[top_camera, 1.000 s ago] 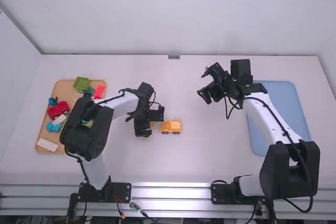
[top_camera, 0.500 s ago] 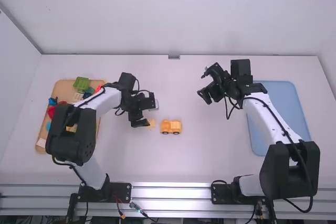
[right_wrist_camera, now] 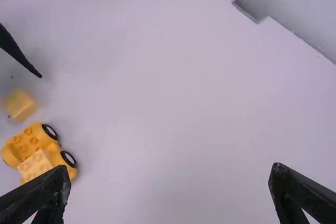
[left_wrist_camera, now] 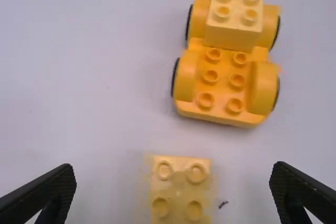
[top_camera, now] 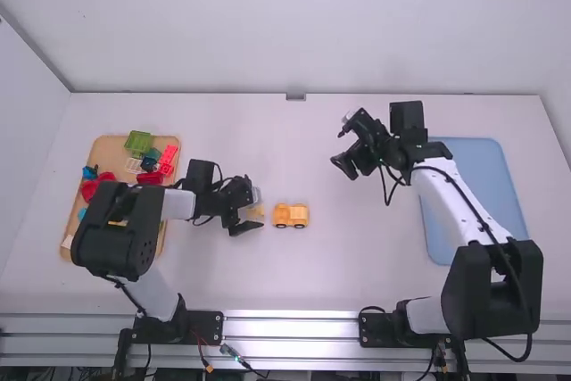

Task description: Assemble lego blocks to make yellow taxi

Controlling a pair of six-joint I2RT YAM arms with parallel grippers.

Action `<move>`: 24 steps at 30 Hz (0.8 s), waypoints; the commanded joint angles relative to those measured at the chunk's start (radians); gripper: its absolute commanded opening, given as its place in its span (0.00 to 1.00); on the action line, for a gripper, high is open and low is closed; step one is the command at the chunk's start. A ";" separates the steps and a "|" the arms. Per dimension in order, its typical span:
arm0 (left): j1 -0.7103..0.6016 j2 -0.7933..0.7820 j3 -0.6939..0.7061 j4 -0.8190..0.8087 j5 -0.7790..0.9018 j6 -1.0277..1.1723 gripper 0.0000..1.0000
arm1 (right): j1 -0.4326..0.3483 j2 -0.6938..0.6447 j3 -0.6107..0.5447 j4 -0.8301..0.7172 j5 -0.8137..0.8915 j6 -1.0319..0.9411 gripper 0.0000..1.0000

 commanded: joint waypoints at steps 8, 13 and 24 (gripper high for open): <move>0.046 0.009 -0.016 -0.016 0.072 0.022 0.90 | -0.039 -0.022 -0.209 0.184 -0.328 -0.226 0.99; 0.099 0.026 0.007 -0.064 0.129 0.063 0.93 | -0.059 -0.022 -0.310 0.304 -0.426 -0.254 0.99; 0.080 0.111 0.057 -0.068 0.143 0.127 0.84 | -0.027 -0.021 -0.414 0.424 -0.434 -0.271 0.99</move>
